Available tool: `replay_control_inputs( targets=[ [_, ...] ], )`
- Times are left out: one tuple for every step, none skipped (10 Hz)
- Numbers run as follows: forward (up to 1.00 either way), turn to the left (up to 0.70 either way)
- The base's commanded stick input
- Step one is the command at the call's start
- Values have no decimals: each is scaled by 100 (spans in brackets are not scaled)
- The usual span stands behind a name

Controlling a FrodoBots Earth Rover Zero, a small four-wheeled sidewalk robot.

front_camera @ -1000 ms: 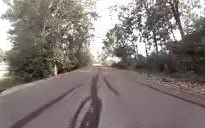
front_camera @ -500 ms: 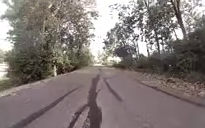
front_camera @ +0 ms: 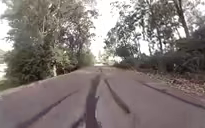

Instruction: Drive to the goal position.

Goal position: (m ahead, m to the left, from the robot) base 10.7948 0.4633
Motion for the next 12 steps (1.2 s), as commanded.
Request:
replay_control_inputs(
  targets=[
    [70, 0],
    [70, 0],
    [70, 0],
    [70, 0],
    [70, 0],
    [70, 0],
    [70, 0],
    [70, 0],
    [70, 0],
    [70, 0],
    [70, 0],
    [70, 0]
  ],
)
